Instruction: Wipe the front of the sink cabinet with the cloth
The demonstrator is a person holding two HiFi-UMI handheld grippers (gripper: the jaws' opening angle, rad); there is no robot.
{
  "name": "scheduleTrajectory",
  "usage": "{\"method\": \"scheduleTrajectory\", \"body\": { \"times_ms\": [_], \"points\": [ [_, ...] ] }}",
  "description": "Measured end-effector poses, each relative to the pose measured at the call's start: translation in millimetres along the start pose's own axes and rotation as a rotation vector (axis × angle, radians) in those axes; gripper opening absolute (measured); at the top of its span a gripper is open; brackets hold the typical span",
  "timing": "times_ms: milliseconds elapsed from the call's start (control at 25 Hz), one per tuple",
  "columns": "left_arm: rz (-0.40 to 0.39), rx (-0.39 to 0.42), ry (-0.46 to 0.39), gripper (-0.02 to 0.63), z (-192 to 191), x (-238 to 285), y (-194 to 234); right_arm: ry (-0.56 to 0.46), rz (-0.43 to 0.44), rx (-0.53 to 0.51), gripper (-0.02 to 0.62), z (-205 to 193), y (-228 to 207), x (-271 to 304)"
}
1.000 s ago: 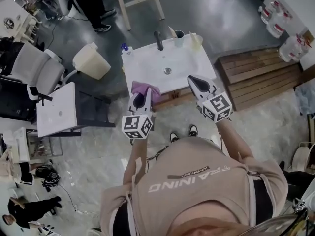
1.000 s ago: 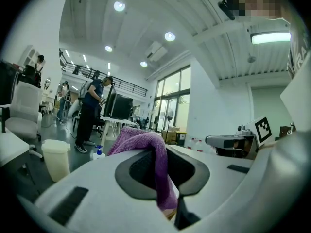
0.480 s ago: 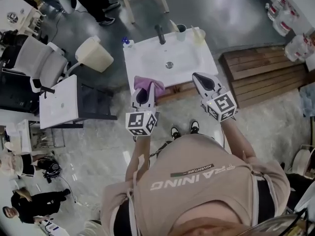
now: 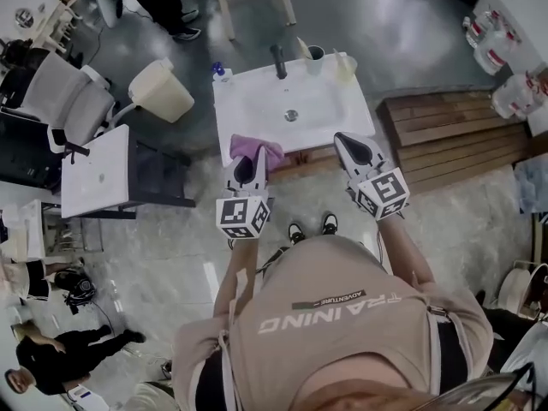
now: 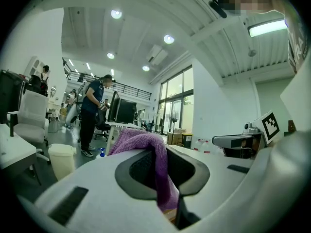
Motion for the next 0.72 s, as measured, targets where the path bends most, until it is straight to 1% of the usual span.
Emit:
{"method": "scheduleTrajectory", "body": {
  "times_ms": [200,440,640,720],
  "points": [
    [-0.001,-0.009,0.012,0.037,-7,-2,3,0.021,0.016,-0.014,0.011,-3,8,-1],
    [0.001,-0.007,0.010,0.037,-8,-6,6,0.022,0.011,-0.016,0.011,-3,9,2],
    [-0.004,-0.020,0.017,0.037,-14,-11,7,-0.018,0.004,-0.042,0.011,4,13,-1],
    [-0.008,-0.020,0.013,0.037,-13,-11,7,-0.017,0.009,-0.042,0.011,3,13,-2]
  ]
}}
Point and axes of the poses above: the fingertips, and each gripper's own axes: x forward along the fingers, y to its left, z out of its top, the point moved 3 cm from there along -x, backward along the fingers, and after that the axes turned 13 degrees about -z, right-handed, at the moved point
